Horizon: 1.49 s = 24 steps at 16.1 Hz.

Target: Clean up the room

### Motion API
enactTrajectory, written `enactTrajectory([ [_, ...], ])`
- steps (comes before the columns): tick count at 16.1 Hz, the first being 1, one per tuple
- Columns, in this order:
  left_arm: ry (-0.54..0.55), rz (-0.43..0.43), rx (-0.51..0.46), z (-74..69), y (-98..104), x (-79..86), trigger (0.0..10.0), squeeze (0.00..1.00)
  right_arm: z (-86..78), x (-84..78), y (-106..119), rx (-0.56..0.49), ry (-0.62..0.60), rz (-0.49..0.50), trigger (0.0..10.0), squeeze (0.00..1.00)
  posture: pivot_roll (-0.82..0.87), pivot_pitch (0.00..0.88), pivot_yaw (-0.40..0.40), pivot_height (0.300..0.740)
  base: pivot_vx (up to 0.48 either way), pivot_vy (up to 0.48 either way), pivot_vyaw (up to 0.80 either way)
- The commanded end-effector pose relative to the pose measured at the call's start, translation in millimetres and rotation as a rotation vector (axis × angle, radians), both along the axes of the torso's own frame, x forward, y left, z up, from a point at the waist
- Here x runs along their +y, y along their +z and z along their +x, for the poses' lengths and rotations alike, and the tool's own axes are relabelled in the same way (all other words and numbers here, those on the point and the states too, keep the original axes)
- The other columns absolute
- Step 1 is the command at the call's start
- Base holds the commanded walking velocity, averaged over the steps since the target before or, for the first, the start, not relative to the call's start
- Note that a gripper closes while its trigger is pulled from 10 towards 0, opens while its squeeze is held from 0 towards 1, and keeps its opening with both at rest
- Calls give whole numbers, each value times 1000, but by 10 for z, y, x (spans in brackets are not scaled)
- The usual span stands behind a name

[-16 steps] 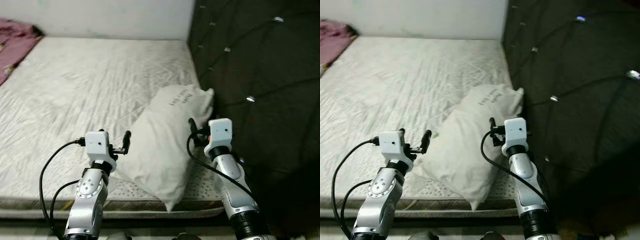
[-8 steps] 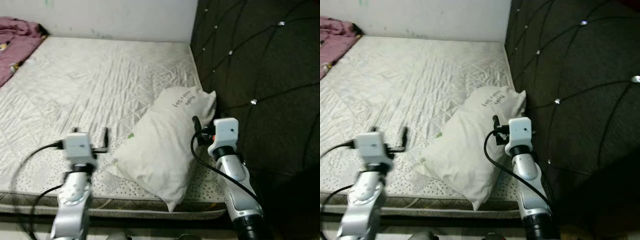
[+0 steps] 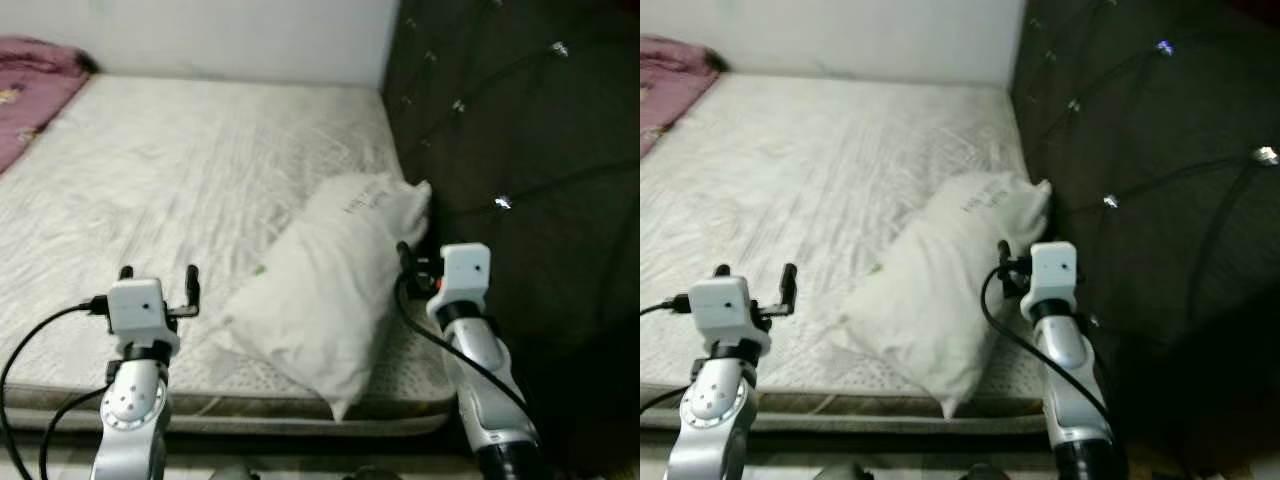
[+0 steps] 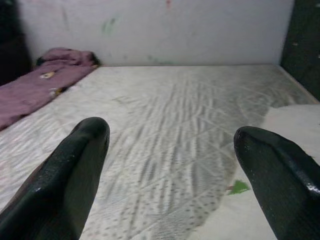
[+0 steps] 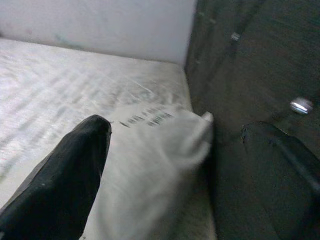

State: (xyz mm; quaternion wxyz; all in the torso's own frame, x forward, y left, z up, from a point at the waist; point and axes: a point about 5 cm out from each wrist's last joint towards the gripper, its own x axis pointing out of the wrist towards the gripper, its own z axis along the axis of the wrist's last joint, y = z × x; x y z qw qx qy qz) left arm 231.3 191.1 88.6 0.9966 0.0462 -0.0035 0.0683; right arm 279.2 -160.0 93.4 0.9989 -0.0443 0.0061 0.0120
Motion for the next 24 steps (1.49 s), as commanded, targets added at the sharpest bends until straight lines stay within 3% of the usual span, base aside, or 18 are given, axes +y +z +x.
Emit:
enactTrajectory([
  [1, -12, 3, -15, 13, 39, -29, 10000, 0, 1, -25, 63, -18, -15, -1, 10000, 0, 53, 0, -13, 740, 0, 0, -800],
  [6, -46, -9, -1, 18, 11, -91, 10000, 0, -91, -58, 61, -6, -60, 28, 10000, 0, 35, 0, 4, 740, 0, 0, -764],
  [14, -52, -10, 6, 4, 10, -98, 10000, 0, -92, 47, 33, 38, 24, 19, 10000, 0, 43, 0, -2, 740, 0, 0, 0],
  [24, -57, -11, -2, 56, 17, -111, 10000, 0, -48, 51, 3, 67, 28, 29, 10000, 0, 49, 0, -8, 740, 0, 0, 0],
])
